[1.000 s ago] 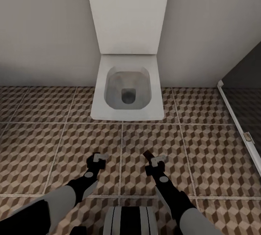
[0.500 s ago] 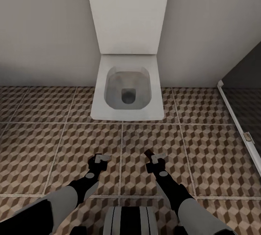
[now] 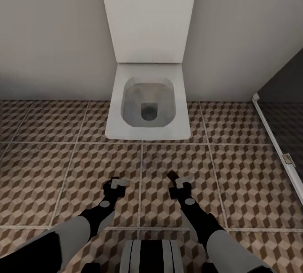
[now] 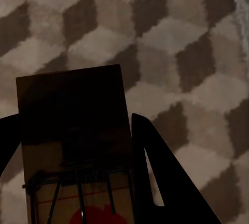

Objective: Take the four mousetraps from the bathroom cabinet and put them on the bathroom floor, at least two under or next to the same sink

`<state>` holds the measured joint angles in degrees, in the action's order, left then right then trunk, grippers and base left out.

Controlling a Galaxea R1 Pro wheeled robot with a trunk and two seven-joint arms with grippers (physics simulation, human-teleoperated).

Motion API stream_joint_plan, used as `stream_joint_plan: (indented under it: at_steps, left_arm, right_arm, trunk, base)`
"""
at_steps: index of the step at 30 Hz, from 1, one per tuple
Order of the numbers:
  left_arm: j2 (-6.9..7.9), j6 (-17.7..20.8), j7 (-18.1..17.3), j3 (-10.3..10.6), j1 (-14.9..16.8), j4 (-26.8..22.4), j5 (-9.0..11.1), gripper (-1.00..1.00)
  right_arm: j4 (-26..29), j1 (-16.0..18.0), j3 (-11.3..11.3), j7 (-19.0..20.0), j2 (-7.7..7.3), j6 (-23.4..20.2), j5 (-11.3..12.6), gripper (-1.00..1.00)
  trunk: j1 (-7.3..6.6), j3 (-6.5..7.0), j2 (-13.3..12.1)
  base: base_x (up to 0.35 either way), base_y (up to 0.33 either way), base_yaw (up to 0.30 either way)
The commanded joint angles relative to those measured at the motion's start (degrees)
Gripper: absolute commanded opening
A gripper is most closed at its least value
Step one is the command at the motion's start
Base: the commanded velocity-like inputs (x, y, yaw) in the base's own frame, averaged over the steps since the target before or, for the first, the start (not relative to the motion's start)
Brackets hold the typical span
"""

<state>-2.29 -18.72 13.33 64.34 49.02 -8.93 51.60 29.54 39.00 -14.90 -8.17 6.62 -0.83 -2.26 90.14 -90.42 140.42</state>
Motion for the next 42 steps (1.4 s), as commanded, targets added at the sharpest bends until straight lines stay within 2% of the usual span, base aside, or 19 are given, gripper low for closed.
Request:
stream_joint_plan:
  at_steps: [1,9,15,22,28,42]
  left_arm:
    - [-0.03,-0.08,0.55,0.54,0.03,-0.05,0.02,-1.00]
    - [-0.08,-0.16,0.56,1.91,0.03,-0.12,-0.01,-1.00]
    - [-0.08,-0.17,0.56,2.00,0.03,-0.12,-0.01,-1.00]
    - [-0.08,-0.17,0.56,2.02,0.03,-0.21,-0.01,-1.00]
    - [-0.08,-0.17,0.56,2.02,0.03,-0.21,-0.01,-1.00]
    - [-0.10,-0.17,0.56,2.02,0.03,-0.21,-0.01,-1.00]
  right_arm:
    - [0.06,0.03,-0.26,-0.14,-0.03,0.08,-0.12,-1.00]
    - [0.34,0.03,-0.28,-0.09,-0.03,0.29,-0.12,-1.00]
    - [0.42,0.03,-0.28,-0.09,-0.03,0.30,-0.12,-1.00]
    - [0.43,0.03,-0.30,-0.09,-0.03,0.30,-0.12,-1.00]
    - [0.43,0.03,-0.30,-0.09,-0.03,0.30,-0.12,-1.00]
    - [0.43,0.03,-0.30,-0.09,-0.03,0.30,-0.12,-1.00]
  trunk:
    - [-0.01,-0.03,0.01]
    - [-0.01,-0.03,0.01]
    - [-0.01,-0.03,0.01]
    - [1.53,-1.28,2.82]
    - [1.68,-2.61,2.90]
    - [1.68,-2.61,2.90]
  base:
    - [0.000,0.000,0.000]
    - [0.000,0.000,0.000]
    - [0.000,0.000,0.000]
    - [0.000,0.000,0.000]
    - [0.000,0.000,0.000]
    - [0.000,0.000,0.000]
